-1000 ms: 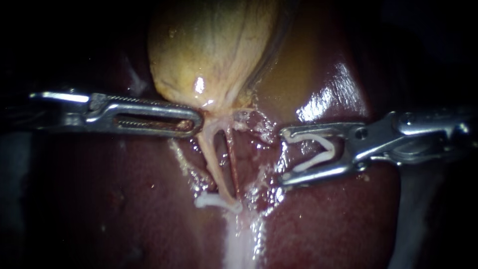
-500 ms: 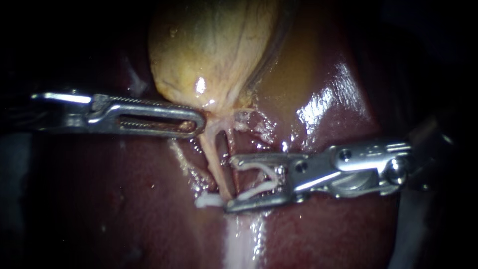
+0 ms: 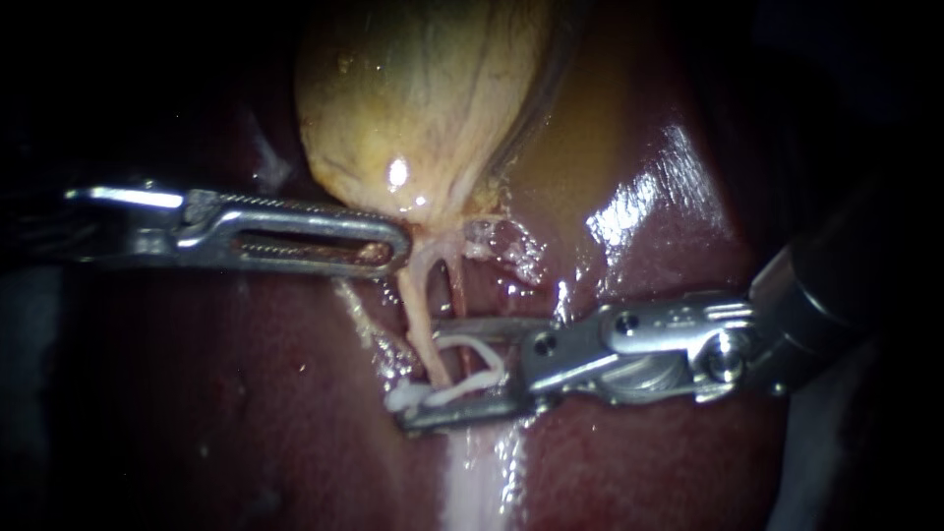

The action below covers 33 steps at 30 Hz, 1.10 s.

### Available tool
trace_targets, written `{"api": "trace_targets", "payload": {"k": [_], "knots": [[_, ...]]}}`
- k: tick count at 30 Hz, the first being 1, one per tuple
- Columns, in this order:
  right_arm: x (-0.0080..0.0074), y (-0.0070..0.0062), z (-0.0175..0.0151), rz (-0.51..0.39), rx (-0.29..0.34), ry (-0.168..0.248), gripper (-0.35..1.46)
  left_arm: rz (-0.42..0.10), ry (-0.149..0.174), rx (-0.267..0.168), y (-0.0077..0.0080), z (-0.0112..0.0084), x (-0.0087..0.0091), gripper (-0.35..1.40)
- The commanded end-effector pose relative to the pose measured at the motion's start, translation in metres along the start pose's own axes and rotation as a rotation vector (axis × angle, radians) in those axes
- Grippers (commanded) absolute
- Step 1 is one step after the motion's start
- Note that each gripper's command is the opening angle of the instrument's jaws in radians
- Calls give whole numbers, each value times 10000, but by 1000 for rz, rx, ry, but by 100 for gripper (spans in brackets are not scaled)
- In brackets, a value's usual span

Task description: Clipping second clip left tube

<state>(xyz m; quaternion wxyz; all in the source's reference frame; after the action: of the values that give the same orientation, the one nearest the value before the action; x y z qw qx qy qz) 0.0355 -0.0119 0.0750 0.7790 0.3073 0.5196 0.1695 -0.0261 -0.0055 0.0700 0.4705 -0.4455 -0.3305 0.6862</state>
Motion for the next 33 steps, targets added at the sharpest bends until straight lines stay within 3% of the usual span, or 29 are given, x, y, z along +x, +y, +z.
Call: {"api": "trace_targets", "payload": {"k": [1, 8, 13, 22, 25, 33], "knots": [[-2, 0, 4, 2, 1, -1, 50, 0, 0, 1, 0, 0, 0, -35], [-8, 0, 16, 35, 5, -1, 47, 0, 0, 1, 0, 0, 0, -35], [-9, 4, 12, 72, 8, 0, 35, 0, 0, 1, 0, 0, 0, -35], [-10, 5, 5, 107, 18, 0, -35, 1, 0, 0, -1, 0, 0, -35], [-10, 5, 5, 115, 13, -23, -35, 1, -1, 0, -2, 0, 0, -35], [-11, 6, 2, 133, 15, -35, -35, 1, -1, 0, -2, 0, 0, -35]]}}
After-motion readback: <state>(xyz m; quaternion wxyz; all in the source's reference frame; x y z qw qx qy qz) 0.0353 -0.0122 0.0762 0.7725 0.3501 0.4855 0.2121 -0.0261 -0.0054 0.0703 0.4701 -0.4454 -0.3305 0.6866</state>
